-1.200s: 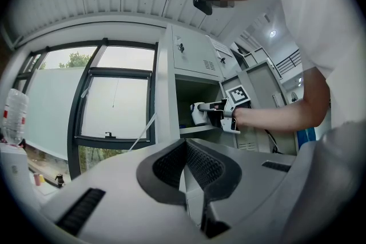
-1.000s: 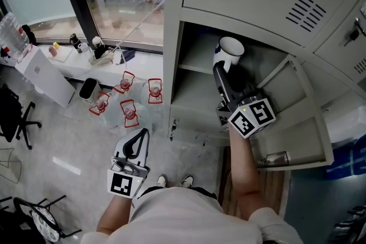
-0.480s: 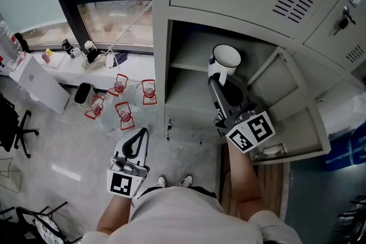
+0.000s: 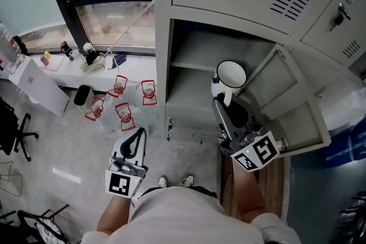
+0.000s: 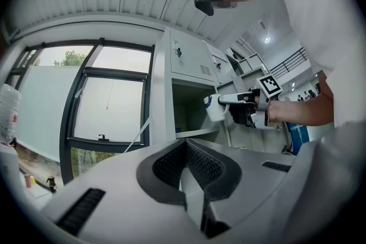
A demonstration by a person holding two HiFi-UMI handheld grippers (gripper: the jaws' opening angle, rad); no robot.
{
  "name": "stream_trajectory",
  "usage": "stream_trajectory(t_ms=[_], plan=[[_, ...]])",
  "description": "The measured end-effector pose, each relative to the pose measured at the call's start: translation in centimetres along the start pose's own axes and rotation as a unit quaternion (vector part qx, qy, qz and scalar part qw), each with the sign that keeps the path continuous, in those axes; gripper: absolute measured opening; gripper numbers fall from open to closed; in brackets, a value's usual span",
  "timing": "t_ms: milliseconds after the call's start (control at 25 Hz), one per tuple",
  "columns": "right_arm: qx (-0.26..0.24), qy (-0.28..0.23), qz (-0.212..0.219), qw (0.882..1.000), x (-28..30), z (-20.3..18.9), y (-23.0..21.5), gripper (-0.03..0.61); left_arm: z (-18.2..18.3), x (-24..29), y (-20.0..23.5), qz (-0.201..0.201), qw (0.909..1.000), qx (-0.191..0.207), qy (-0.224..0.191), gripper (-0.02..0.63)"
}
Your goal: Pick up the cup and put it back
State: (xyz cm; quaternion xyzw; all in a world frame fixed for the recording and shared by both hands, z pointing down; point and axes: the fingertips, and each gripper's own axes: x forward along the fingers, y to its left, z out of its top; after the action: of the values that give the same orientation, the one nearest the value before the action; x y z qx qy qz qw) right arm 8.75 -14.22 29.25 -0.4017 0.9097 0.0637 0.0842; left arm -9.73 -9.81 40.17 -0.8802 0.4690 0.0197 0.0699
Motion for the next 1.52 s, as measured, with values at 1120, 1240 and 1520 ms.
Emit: stream_trajectory(t_ms=[1120,1240,1520], plan=[[0.007,0.013,-0.094,0.995,-12.3,0.2,4.4,0.054,0.8,-2.2,2.4,0.014,0.9999,0.007,-0.001,0.021],[0.007,0.012,-0.100,0.995,-12.8,0.4,4.4,0.052,0.8,-2.3,2.5,0.016,0.9998,0.007,0.000,0.021],[0.010,0.014,-0.100,0.995,-12.9,0.2,4.3,0.052,0.6,-2.1,2.1,0.016,0.9999,0.004,0.003,0.021]])
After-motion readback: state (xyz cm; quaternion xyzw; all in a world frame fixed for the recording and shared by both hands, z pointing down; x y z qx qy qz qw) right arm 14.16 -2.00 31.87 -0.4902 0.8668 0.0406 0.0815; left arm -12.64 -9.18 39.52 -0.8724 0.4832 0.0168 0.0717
